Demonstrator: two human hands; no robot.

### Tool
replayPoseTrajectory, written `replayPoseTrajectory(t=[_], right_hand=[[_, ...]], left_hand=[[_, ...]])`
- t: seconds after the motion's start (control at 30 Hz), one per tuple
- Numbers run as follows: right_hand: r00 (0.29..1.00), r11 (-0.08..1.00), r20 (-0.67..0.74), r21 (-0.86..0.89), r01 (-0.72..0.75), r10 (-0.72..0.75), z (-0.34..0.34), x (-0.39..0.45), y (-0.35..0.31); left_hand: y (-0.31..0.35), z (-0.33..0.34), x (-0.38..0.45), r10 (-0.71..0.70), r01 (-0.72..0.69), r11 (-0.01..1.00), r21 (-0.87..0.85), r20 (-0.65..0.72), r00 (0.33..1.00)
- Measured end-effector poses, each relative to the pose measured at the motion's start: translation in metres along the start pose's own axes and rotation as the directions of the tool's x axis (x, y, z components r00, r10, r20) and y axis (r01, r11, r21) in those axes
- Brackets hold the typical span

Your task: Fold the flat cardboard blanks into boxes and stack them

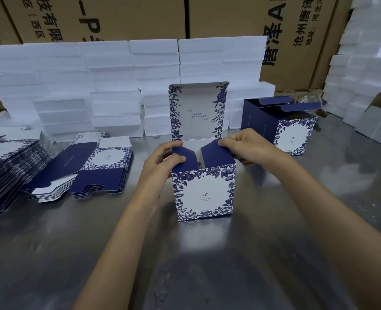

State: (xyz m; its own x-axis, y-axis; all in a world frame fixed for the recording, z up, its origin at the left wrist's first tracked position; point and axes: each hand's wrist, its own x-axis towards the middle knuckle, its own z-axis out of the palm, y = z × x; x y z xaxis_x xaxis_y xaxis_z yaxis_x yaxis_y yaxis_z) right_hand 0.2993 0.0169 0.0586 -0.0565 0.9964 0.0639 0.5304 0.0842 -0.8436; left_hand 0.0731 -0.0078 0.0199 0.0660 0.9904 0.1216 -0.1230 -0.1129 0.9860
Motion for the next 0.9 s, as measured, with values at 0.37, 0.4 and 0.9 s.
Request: replayPoseTrajectory(t=[0.37,0.4,0.9], right_hand=[[0.979,0.994,-0.204,0.102,0.04,-0.018,0.004,0.006,0.005],[0.978,0.987,-0.208,0.152,0.049,-0.016,0.003,0.006,0.004],[0.994,0.974,-0.093,0.211,0.081,-0.063,0.0,-0.013,0.016]], left_hand=[[0.002,-0.002,-0.002,0.048,-0.048,0.998,0.039,0.011,0.999],[0.002,-0.002,-0.002,0.045,-0.045,0.998,0.038,0.011,0.999],[0.004,0.001,-0.002,0.079,-0.079,0.988,0.136,0.004,0.997]])
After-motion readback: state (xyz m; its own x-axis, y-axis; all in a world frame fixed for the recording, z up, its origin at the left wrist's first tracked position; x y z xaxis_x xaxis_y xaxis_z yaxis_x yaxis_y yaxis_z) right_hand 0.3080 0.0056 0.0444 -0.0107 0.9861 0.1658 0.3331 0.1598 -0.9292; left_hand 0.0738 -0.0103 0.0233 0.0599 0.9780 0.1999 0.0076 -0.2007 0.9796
